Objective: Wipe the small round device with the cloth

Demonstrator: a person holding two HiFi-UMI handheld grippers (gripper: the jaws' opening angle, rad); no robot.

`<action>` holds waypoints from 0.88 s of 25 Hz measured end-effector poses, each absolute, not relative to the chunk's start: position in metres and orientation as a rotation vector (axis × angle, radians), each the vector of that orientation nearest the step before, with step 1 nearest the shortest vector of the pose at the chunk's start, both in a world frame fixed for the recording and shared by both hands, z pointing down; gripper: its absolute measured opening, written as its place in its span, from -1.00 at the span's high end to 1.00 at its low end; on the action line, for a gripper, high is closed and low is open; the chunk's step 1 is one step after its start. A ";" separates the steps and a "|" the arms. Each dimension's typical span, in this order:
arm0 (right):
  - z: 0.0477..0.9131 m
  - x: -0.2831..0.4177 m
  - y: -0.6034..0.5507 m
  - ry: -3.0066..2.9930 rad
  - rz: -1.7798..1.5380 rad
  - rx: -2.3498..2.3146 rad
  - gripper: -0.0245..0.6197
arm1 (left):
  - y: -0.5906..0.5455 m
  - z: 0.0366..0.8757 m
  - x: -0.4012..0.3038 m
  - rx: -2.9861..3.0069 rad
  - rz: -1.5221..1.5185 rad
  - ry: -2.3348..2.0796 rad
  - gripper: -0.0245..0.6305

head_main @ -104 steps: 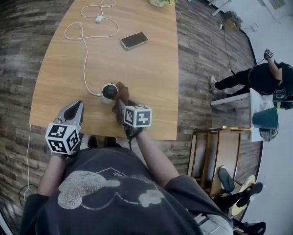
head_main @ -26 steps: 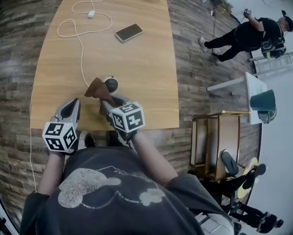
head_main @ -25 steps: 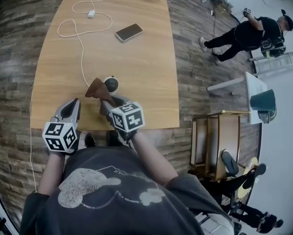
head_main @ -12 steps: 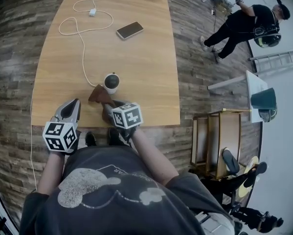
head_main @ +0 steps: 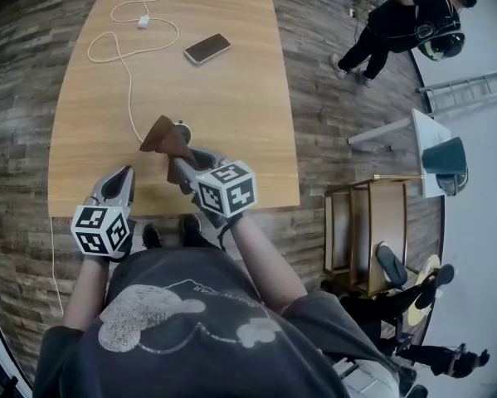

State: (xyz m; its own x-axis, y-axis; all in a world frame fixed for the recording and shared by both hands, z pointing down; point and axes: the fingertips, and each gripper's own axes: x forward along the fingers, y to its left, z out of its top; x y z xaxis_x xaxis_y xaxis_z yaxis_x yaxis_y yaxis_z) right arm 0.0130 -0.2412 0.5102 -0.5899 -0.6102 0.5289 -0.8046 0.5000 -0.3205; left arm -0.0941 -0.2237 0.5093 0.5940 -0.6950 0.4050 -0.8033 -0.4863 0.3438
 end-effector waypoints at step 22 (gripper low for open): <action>0.546 0.129 -0.236 -2.216 0.959 1.458 0.68 | -0.227 0.513 -0.071 2.304 0.296 -1.201 0.87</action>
